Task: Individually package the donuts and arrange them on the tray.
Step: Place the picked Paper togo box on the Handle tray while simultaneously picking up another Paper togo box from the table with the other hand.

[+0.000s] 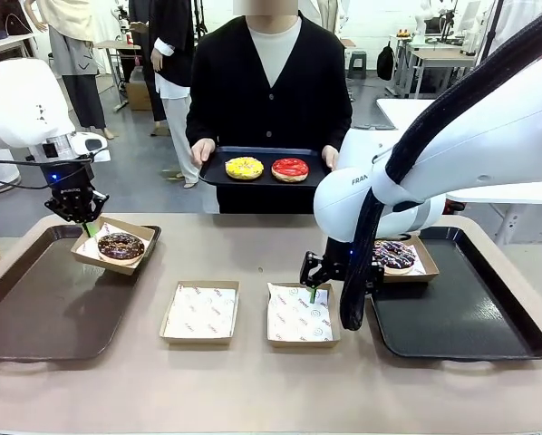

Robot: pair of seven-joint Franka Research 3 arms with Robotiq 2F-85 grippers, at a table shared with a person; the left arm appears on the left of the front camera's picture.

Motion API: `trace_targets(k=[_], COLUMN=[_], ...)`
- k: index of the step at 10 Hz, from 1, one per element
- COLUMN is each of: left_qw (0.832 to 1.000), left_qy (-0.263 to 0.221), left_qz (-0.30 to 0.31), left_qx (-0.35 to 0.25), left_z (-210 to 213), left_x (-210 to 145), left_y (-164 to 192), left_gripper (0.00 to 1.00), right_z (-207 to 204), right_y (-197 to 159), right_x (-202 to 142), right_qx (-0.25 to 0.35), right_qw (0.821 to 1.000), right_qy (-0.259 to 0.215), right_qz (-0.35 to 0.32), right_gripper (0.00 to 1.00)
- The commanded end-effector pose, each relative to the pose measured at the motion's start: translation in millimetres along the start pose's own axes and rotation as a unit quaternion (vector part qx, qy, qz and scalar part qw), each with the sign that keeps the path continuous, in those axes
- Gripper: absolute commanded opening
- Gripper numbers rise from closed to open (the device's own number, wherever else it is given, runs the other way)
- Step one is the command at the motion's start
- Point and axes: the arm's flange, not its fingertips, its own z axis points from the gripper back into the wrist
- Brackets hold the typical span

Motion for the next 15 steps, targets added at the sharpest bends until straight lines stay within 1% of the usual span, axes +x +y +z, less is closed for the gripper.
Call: trace_targets(k=[1, 4, 5, 6, 7, 8, 10, 11, 12, 13, 15], left_qw=[1.000, 1.000, 1.000, 1.000, 1.000, 1.000, 1.000, 1.000, 1.000, 1.000, 1.000], left_qy=[-0.002, -0.001, -0.001, 0.002, 0.002, 0.002, 0.000, 0.000, 0.001, 0.001, 0.001], left_qz=[0.005, 0.006, 0.005, 0.005, 0.005, 0.003, 0.000, -0.001, -0.001, -0.001, -0.003], left_qx=[-0.002, -0.004, -0.007, -0.009, -0.010, -0.009, -0.008, -0.008, -0.008, -0.009, -0.014], left_z=[0.6, -0.7, -1.6, -2.2, -2.0, -1.7, -0.5, -0.2, 0.2, 0.6, 3.0], left_x=[7.0, 8.7, 9.3, 9.8, 9.2, 8.4, 7.3, 7.0, 6.8, 6.3, 4.1], left_y=[4.7, 5.4, 4.8, 4.8, 5.4, 4.7, 4.1, 3.9, 3.8, 3.6, 3.0], left_gripper=[0.01, 0.01, 0.44, 0.56, 0.99, 1.00, 1.00, 0.88, 0.97, 1.00, 1.00], right_z=[-9.5, -12.7, -13.2, -13.2, -12.8, -11.6, -11.2, -11.1, -11.1, -11.1, -11.1], right_y=[7.0, 8.0, 7.2, 6.9, 7.0, 6.3, 5.9, 4.8, 4.4, 4.1, 3.4], right_x=[5.3, 5.8, 5.9, 6.1, 5.3, 4.8, 3.5, 2.7, 2.7, 2.5, 2.6], right_qx=[-0.013, -0.017, -0.018, -0.020, -0.019, -0.019, -0.019, -0.018, -0.018, -0.018, -0.018], right_qw=[1.000, 1.000, 1.000, 1.000, 1.000, 1.000, 1.000, 1.000, 1.000, 1.000, 1.000], right_qy=[-0.011, -0.004, -0.004, -0.002, 0.000, -0.002, -0.003, -0.004, -0.004, -0.003, -0.002], right_qz=[-0.010, -0.004, -0.002, -0.001, -0.001, -0.001, 0.000, -0.001, -0.002, -0.001, 0.000], right_gripper=[1.00, 1.00, 0.62, 0.41, 0.03, 0.00, 0.00, 0.02, 0.00, 0.00, 0.00])
